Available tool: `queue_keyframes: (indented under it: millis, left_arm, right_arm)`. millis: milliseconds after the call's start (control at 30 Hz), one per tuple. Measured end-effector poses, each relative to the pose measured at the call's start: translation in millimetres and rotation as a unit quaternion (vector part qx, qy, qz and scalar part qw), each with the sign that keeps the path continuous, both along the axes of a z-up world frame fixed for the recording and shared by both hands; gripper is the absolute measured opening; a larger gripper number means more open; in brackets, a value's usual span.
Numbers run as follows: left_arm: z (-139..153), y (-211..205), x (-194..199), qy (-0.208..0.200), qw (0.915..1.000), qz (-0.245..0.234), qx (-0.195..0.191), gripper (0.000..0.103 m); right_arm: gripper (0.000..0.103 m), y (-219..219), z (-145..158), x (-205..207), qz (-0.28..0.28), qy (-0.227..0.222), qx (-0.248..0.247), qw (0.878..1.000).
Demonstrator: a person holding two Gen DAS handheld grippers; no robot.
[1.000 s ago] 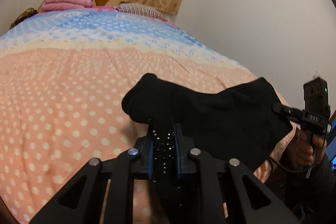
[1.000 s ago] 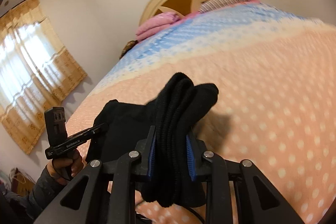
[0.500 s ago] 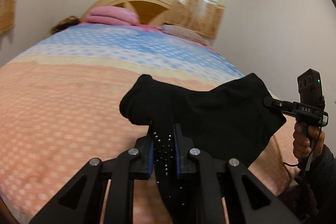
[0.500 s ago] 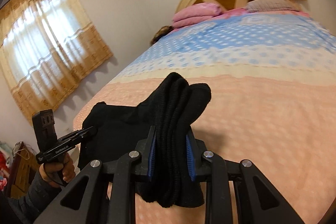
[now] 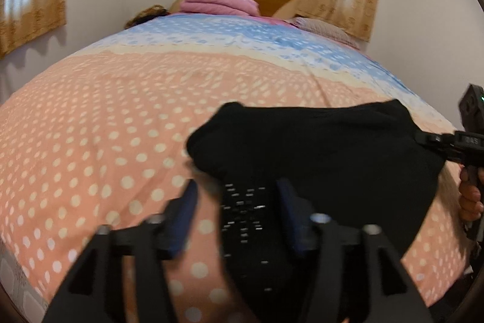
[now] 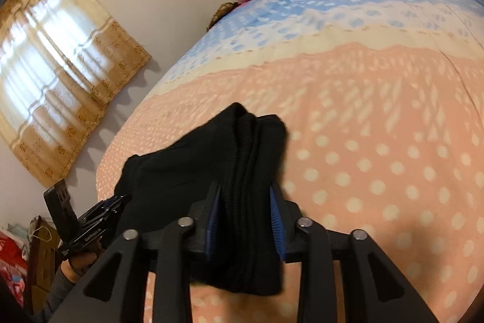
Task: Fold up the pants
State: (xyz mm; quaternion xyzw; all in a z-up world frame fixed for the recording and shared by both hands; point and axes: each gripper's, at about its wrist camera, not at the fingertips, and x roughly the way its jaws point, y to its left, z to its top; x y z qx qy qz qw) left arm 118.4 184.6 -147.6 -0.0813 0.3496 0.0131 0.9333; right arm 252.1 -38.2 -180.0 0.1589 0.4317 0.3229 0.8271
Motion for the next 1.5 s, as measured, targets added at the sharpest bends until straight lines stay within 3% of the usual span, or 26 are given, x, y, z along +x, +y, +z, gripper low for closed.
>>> queue_keyframes:
  millis: [100,333,433,700,800,867,1133,1333,1500]
  left_arm:
    - [0,5,-2,0.004,0.9999,0.012,-0.003,0.074]
    - [19,-2,-26,0.003,0.9989,0.008,0.047,0.075]
    - [29,-7,-36,-0.004,0.9981,0.004,0.061,0.075]
    - [60,-31,-57,-0.025,0.9967,-0.004,0.077,0.075]
    - [72,-43,-65,-0.038,0.996,-0.005,0.081,0.086]
    - [81,-52,-69,-0.05,0.9952,-0.003,0.084,0.093]
    - [111,-67,-84,-0.099,0.9915,-0.005,0.083,0.1]
    - [116,-67,-89,-0.112,0.9904,0.0,0.08,0.1]
    - [117,-68,-91,-0.115,0.9904,0.004,0.076,0.1]
  right_arm:
    - [0.04,-6,-2,-2,-0.005,0.008,0.011,1.0]
    - [0.05,-27,8,-22,-0.03,-0.016,0.001,0.999]
    - [0.05,-43,17,-38,-0.056,-0.036,-0.03,0.997]
    - [0.053,-98,47,-94,-0.097,-0.056,-0.03,0.993]
    - [0.062,-112,67,-121,-0.109,-0.087,-0.03,0.99]
    - [0.063,-118,81,-138,-0.118,-0.111,-0.031,0.986]
    - [0.066,-110,136,-181,-0.119,-0.206,-0.049,0.97]
    - [0.069,-83,144,-201,-0.091,-0.251,-0.088,0.96]
    - [0.07,-72,139,-203,-0.076,-0.25,-0.093,0.961]
